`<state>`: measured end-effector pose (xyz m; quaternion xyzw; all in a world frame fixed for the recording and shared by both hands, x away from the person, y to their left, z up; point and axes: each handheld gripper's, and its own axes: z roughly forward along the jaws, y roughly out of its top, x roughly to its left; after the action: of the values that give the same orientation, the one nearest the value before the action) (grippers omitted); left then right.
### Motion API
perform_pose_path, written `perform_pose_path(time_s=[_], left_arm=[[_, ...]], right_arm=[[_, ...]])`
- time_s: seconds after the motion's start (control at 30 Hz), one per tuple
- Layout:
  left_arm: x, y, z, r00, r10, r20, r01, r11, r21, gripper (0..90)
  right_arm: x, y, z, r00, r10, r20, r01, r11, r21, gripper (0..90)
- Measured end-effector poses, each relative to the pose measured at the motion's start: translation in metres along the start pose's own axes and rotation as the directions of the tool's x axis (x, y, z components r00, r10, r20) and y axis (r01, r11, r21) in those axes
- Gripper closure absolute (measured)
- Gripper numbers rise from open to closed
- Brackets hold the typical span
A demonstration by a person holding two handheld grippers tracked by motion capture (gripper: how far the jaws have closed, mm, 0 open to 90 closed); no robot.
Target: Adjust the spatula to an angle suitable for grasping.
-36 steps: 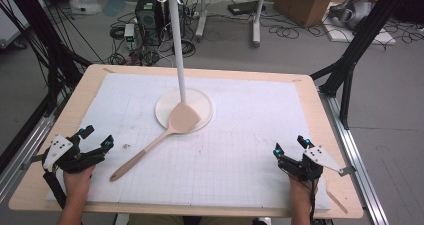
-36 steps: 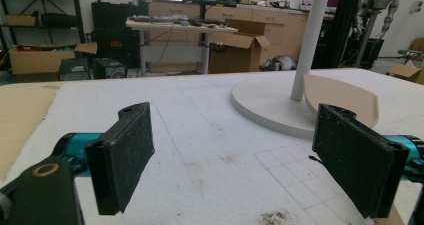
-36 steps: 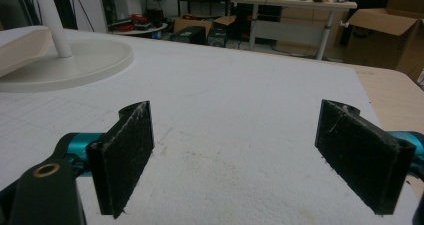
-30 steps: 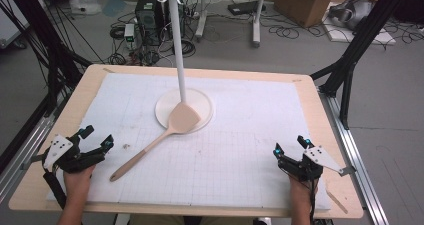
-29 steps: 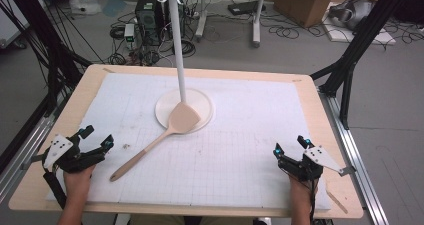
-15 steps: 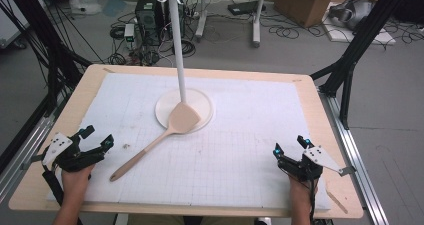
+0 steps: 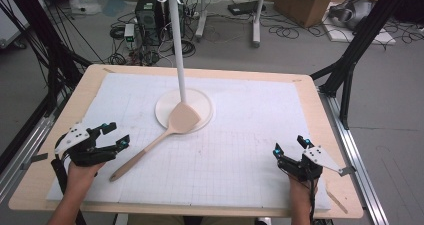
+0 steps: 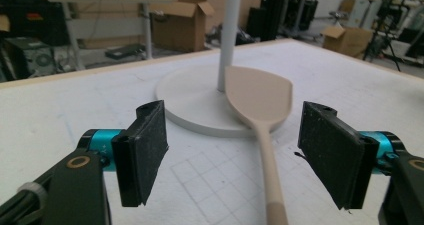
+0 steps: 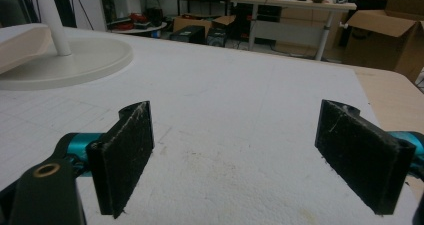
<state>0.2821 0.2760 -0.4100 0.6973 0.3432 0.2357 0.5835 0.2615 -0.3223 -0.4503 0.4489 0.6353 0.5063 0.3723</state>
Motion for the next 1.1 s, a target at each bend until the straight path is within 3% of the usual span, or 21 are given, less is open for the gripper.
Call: perform_pose_path(time_s=[0.1,0.37,0.6,0.87,0.97,1.1], left_arm=[[-0.003,0.004,0.011,0.9991,-0.001,0.043,-0.001,0.9985,0.054,31.1],[-0.011,0.009,0.036,0.9966,0.009,0.082,-0.021,0.9903,0.138,32.0],[-0.015,0.004,0.054,0.9941,0.015,0.107,-0.041,0.9689,0.244,37.6],[-0.018,0.001,0.062,0.9928,0.026,0.117,-0.06,0.9527,0.298,38.6],[-0.018,0.001,0.063,0.9925,0.028,0.119,-0.063,0.9509,0.303,38.6],[-0.018,0.003,0.06,0.9939,0.017,0.109,-0.048,0.9572,0.286,38.2]], right_arm=[[0.0,0.0,0.0,1.0,-0.007,0.001,0.007,1.0,0.001,14.7],[0.001,0.0,0.0,1.0,-0.006,0.002,0.006,1.0,0.003,14.7],[0.001,0.0,0.001,1.0,-0.009,0.003,0.009,1.0,0.0,14.7],[0.001,0.0,0.001,0.9999,-0.009,0.004,0.009,1.0,0.003,14.7],[0.001,0.0,0.001,1.0,-0.006,0.003,0.006,1.0,0.003,14.7],[0.001,0.0,0.001,1.0,-0.008,0.005,0.008,1.0,0.009,14.8]])
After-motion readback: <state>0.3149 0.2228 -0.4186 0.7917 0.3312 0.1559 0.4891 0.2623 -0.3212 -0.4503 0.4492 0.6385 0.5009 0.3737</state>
